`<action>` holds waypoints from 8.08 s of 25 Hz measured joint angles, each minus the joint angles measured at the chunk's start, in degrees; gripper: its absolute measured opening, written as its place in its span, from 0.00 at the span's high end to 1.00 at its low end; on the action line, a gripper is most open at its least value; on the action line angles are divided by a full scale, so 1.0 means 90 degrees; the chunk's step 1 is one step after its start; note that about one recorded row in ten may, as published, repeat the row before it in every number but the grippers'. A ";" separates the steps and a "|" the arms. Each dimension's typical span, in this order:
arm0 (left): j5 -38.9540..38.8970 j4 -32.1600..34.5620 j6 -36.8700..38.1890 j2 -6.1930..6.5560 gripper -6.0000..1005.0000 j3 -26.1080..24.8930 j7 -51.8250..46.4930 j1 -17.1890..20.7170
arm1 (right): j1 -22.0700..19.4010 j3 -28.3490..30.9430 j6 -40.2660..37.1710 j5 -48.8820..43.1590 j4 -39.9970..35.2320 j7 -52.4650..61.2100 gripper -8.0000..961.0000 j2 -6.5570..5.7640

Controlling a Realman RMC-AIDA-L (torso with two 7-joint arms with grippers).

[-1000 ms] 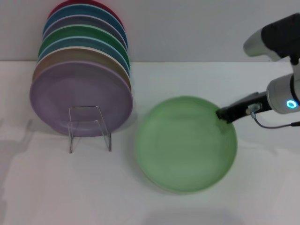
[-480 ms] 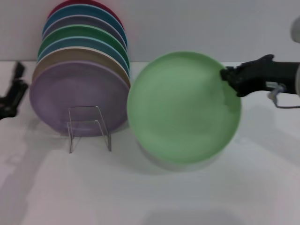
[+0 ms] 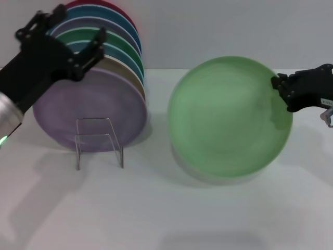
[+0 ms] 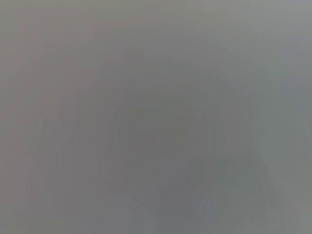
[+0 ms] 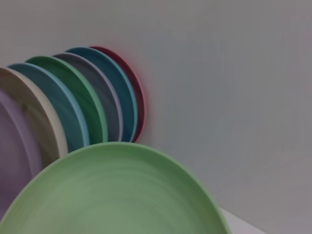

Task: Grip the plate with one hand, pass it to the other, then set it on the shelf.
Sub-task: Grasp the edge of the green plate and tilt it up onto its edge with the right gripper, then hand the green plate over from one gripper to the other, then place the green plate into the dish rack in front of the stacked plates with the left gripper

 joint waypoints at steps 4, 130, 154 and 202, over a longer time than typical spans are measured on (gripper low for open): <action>-0.0005 -0.0860 -0.1516 -0.0001 0.23 -0.0050 0.0102 -0.0101 | -0.0071 -0.0003 -0.0079 0.0001 0.0057 -0.0116 0.95 0.0004; -0.0102 0.2621 0.5536 -0.1905 0.96 0.0206 0.3822 -0.0481 | 0.0047 0.5410 0.3446 0.6422 -0.4465 -0.3486 0.53 -0.0004; -0.0017 0.8453 0.8603 -0.1443 0.96 -0.0802 0.2450 -0.2348 | 0.0351 0.5366 0.3999 0.6182 -0.4731 -0.3857 0.49 -0.0031; -0.0018 0.9046 0.7279 -0.1981 0.71 -0.0519 0.4211 -0.2321 | 0.0609 0.5121 0.4079 0.6188 -0.4918 -0.3978 0.41 -0.0036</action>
